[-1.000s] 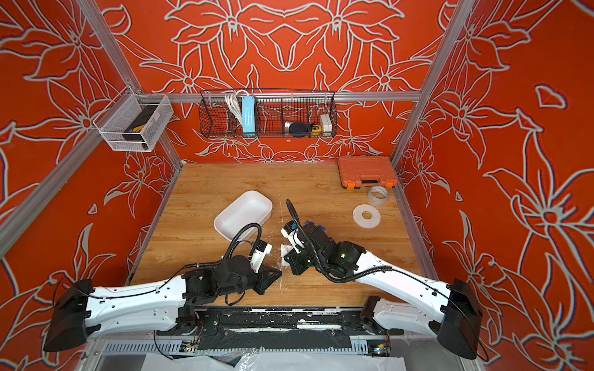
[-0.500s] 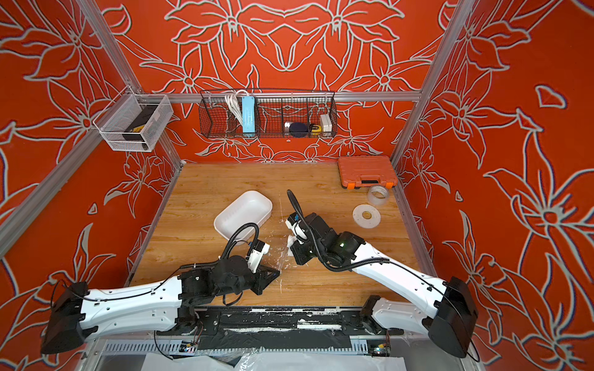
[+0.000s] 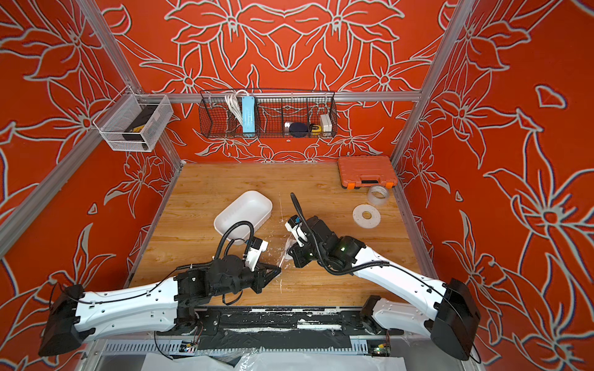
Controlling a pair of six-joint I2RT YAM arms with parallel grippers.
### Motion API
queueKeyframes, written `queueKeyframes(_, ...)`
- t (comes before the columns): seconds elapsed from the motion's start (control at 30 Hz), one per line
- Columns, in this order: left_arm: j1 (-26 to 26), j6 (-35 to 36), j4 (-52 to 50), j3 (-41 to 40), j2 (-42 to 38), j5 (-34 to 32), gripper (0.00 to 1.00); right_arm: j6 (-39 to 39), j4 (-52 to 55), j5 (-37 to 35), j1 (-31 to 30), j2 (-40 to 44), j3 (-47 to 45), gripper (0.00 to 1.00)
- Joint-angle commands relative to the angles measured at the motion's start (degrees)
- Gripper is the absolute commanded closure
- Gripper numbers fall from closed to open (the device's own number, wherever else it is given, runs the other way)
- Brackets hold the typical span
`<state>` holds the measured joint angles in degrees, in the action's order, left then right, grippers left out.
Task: Wipe the exteriors of test tubes
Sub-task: Wipe the dirt from the test tube.
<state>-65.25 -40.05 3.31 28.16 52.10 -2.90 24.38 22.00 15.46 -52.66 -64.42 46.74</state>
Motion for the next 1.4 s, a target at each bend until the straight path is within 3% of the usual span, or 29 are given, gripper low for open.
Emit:
queueKeyframes(0.0,0.0,0.1,2.4,1.6,1.1,-0.4,0.91,2.3,-3.3,0.3,-1.9,0.9,0.0,1.0)
queueKeyframes(0.37,0.0,0.3,1.4,2.1,1.8,0.2,0.91,-0.2,0.5,-4.5,-2.5,4.2,1.6,1.0)
queueKeyframes(0.77,0.0,0.2,-0.2,1.5,1.3,-0.6,0.92,-5.8,6.8,-6.2,-0.9,1.6,8.5,1.0)
queueKeyframes(1.0,0.0,0.5,0.5,2.6,2.1,-0.9,0.92,-2.8,3.6,-2.4,-1.4,0.0,6.1,1.0)
queueKeyframes(1.37,0.0,1.3,0.7,3.7,4.1,-1.5,0.92,2.0,-0.7,-2.7,-5.1,1.1,0.6,1.0)
